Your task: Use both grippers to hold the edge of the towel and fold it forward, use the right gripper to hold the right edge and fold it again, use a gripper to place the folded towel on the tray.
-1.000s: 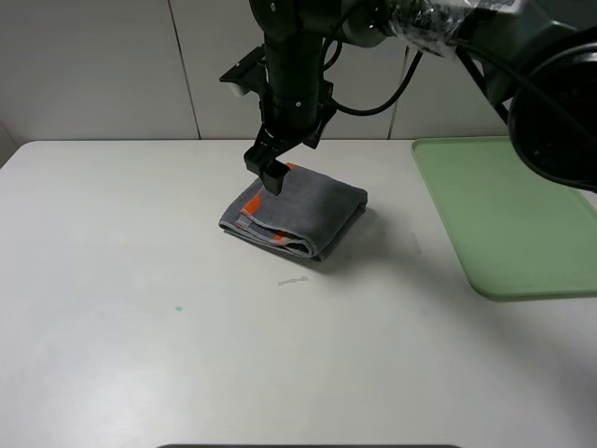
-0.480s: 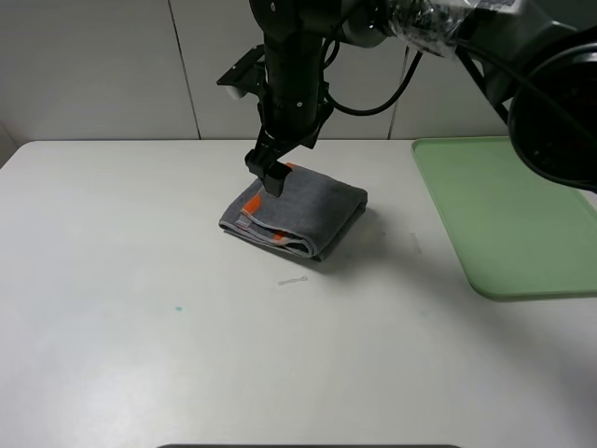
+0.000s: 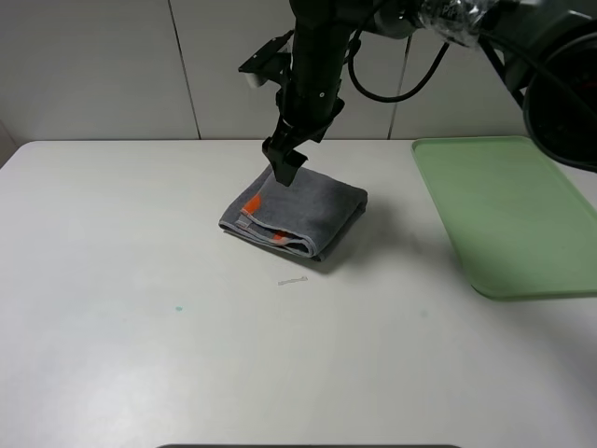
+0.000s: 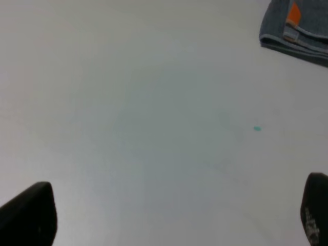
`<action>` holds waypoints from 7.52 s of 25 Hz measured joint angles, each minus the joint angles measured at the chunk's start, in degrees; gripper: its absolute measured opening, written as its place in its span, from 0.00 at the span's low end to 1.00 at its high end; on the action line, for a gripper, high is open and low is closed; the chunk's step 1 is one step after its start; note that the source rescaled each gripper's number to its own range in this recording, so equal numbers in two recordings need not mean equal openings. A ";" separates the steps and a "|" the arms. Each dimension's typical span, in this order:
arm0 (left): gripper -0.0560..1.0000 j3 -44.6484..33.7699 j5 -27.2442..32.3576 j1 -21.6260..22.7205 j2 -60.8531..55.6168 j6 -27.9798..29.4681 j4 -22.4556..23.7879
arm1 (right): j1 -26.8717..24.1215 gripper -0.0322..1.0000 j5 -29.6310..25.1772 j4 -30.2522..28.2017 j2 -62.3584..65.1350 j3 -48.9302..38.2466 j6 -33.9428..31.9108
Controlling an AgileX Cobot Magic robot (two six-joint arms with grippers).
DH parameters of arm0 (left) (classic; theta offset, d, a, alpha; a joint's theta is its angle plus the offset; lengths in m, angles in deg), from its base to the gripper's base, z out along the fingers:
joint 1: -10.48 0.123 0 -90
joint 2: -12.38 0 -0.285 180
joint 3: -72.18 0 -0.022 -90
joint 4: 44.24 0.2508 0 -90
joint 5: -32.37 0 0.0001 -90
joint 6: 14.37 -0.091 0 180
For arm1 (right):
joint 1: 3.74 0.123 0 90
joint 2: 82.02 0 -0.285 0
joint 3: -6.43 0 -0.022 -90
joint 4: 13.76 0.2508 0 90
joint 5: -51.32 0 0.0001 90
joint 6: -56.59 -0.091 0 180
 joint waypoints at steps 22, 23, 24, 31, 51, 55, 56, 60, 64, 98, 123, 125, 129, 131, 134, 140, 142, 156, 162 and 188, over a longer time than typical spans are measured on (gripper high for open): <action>0.94 0.00 0.00 0.00 0.00 0.00 0.00 | -6.74 1.00 7.28 2.33 -8.10 0.00 5.92; 0.94 0.00 0.00 0.00 0.00 0.00 0.00 | -7.08 1.00 7.71 2.63 -8.57 0.00 5.91; 0.94 0.00 0.00 0.00 0.00 0.00 0.00 | -7.34 1.00 8.17 2.96 -9.10 0.00 5.91; 0.94 0.00 0.00 0.00 0.00 0.00 0.00 | -8.18 1.00 10.68 3.66 -11.28 0.00 6.09; 0.94 0.00 0.00 0.00 0.00 0.00 0.00 | -8.13 0.76 9.11 5.52 -12.69 0.27 6.03; 0.94 0.00 0.00 0.00 0.00 0.00 0.00 | -8.01 0.49 8.01 6.19 -12.69 0.27 5.57; 0.94 0.00 0.00 0.00 0.00 0.00 0.00 | -8.01 0.42 8.02 6.19 -12.69 0.27 5.26; 0.94 0.00 0.00 0.00 0.00 0.00 0.00 | -8.01 0.21 8.02 6.08 -12.69 0.27 4.80; 0.94 0.00 0.00 0.00 0.00 0.00 0.00 | -8.01 0.17 8.02 5.97 -12.69 0.31 4.80; 0.94 0.00 0.00 0.00 0.00 0.00 0.00 | -11.59 0.17 -2.69 -3.57 -6.01 1.99 -10.51; 0.94 0.00 0.00 0.00 0.00 0.00 0.00 | -27.87 0.17 -2.69 -6.29 -3.77 1.99 -13.93; 0.94 0.00 0.00 0.00 0.00 0.00 0.00 | -29.24 0.17 -2.69 -6.29 -3.77 1.99 -14.10; 0.94 0.00 0.00 0.00 0.00 0.00 0.00 | -32.11 0.17 -2.69 -6.29 -3.77 1.99 -14.31; 0.94 0.00 0.00 0.00 0.00 0.00 0.00 | -33.48 0.17 -2.69 -6.29 -3.77 1.99 -14.43; 0.94 0.00 0.00 0.00 0.00 0.00 0.00 | -35.84 0.17 -2.69 -6.29 -3.77 1.99 -14.47; 0.94 0.00 0.00 0.00 0.00 0.00 0.00 | -39.66 0.17 -2.69 -6.49 -3.77 1.99 -14.47; 0.94 0.00 0.00 0.00 0.00 0.00 0.00 | -40.55 0.17 -2.69 -6.49 -3.77 1.99 -14.47; 0.94 0.00 0.00 0.00 0.00 0.00 0.00 | -42.02 0.52 -2.69 -5.80 -3.77 1.99 -14.56; 0.94 0.00 0.00 0.00 0.00 0.00 0.00 | -42.02 0.98 -2.69 -3.97 -3.77 1.99 -14.70; 0.94 0.00 0.00 0.00 0.00 0.00 0.00 | -42.02 1.00 -2.79 1.70 15.72 -11.44 -14.70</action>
